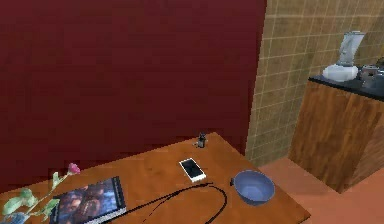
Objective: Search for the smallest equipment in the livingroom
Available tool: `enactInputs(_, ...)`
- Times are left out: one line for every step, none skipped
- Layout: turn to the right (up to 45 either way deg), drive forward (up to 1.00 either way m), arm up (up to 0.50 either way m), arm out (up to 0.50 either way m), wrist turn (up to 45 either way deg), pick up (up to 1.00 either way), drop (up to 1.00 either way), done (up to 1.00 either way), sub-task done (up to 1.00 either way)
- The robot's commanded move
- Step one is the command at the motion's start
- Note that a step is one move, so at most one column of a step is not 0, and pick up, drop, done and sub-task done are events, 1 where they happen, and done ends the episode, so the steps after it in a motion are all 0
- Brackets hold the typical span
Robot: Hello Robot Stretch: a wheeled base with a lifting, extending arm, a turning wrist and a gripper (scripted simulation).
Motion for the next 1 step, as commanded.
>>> enactInputs(0.0,0.0,0.0,0.0,0.0,0.0,0.0,1.0,0.0)
